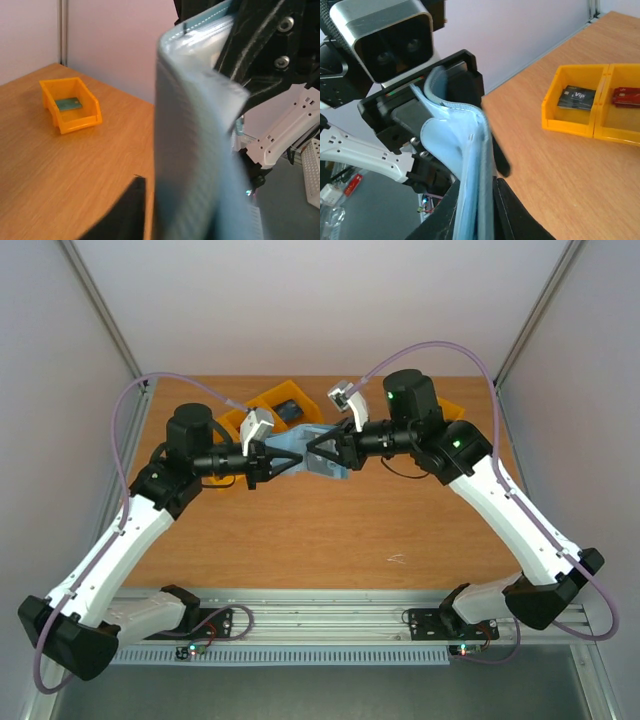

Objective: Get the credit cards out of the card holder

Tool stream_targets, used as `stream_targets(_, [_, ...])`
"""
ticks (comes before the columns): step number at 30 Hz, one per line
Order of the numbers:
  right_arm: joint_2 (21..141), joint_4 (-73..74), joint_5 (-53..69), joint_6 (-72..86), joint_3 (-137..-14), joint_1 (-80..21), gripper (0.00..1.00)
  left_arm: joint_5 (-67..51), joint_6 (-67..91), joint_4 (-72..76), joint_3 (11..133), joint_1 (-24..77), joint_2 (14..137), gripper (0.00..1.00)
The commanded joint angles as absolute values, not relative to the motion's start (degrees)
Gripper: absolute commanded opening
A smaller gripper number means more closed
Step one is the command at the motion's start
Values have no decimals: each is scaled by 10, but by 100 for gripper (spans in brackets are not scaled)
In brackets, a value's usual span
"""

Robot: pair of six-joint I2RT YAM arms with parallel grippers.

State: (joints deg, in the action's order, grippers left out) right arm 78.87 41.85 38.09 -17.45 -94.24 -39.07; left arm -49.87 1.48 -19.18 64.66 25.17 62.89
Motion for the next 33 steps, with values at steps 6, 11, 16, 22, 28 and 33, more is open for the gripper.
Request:
stream_targets(6, [738,428,420,-186,-921,-330,45,-584,26,-159,651,252,620,0])
stream_targets(11, [728,470,398,-210,-921,-310,53,-593,54,-137,648,251,619,0])
stream_targets(16, [711,493,389,-228,-910,-291,55,-592,55,-137,646,251,618,0])
stream_targets(22, [700,531,393,-259,-910,-283,67,-591,49,-137,646,250,619,0])
stream_targets(28, [727,537,385,-247,-915,-284,67,-605,47,-123,644,250,620,0])
stream_targets(33, [737,486,397,-229,-910,-299,67,-612,47,-117,643,250,621,0])
